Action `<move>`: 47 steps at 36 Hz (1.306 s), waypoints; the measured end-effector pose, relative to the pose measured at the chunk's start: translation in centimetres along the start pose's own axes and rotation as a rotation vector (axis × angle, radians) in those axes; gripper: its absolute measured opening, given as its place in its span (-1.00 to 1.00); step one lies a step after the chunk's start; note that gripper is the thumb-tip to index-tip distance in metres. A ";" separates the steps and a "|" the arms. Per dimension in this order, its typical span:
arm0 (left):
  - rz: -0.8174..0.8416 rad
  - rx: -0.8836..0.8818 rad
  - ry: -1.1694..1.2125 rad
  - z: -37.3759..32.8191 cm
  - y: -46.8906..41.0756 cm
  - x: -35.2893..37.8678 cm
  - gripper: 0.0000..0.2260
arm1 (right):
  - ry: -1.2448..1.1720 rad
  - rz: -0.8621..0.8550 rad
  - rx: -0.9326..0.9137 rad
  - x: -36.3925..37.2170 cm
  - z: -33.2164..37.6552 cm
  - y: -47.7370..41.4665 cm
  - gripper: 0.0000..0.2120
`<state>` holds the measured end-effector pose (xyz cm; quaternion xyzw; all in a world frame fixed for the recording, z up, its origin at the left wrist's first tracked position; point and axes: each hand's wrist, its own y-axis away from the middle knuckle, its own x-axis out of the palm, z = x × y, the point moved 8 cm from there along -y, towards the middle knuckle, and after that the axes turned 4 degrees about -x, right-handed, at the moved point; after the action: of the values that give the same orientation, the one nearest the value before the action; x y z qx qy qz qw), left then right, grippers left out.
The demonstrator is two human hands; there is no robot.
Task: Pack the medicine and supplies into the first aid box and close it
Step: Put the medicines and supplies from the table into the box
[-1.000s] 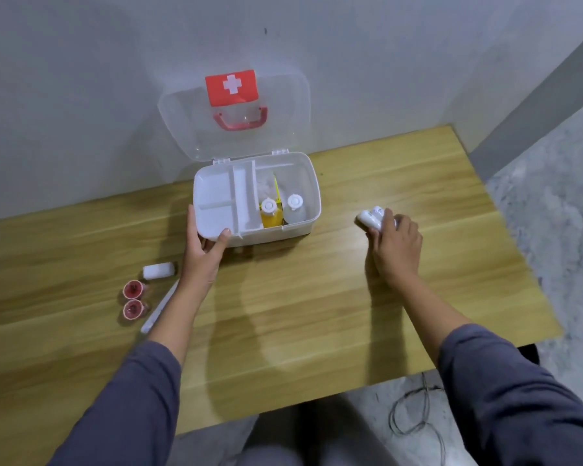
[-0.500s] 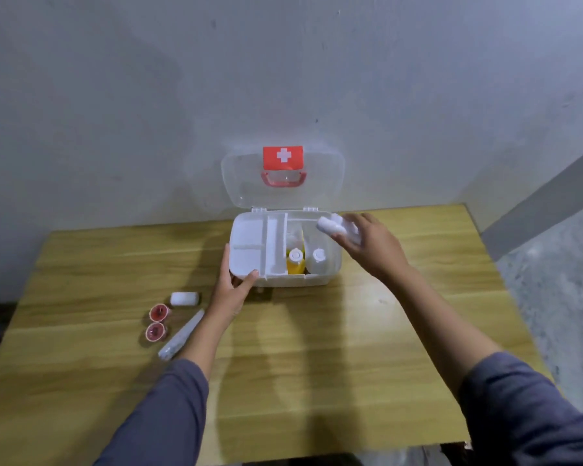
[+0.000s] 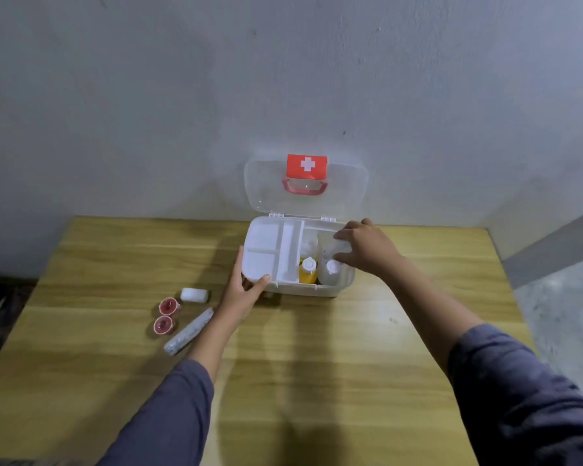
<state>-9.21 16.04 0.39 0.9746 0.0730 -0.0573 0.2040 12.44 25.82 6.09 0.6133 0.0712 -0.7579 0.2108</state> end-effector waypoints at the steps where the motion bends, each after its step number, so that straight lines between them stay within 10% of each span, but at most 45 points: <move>1: 0.000 0.003 0.002 0.0 0.0 0.0 -0.32 | -0.018 -0.004 0.013 0.0 -0.1 0.1 -0.54; 23: -0.012 -0.011 0.009 1.2 -0.6 -0.2 -0.29 | -1.033 -0.434 0.448 4.0 -1.7 5.0 -0.69; 29: -0.055 0.013 -0.014 1.5 -0.1 -1.3 -0.28 | -1.095 -0.479 0.541 4.8 -1.6 5.3 -0.66; 37: -0.533 0.067 -0.300 5.0 2.5 -12.2 -0.45 | -1.142 -0.577 0.604 5.4 -1.3 5.2 -0.66; 47: -0.453 -0.023 -0.331 10.0 0.9 -15.5 -0.54 | -1.159 -0.690 0.689 5.8 -0.9 5.5 -0.67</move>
<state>-25.11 9.31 -6.15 0.9083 0.2554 -0.2592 0.2062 14.62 19.89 1.17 0.0911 -0.1040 -0.9613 -0.2385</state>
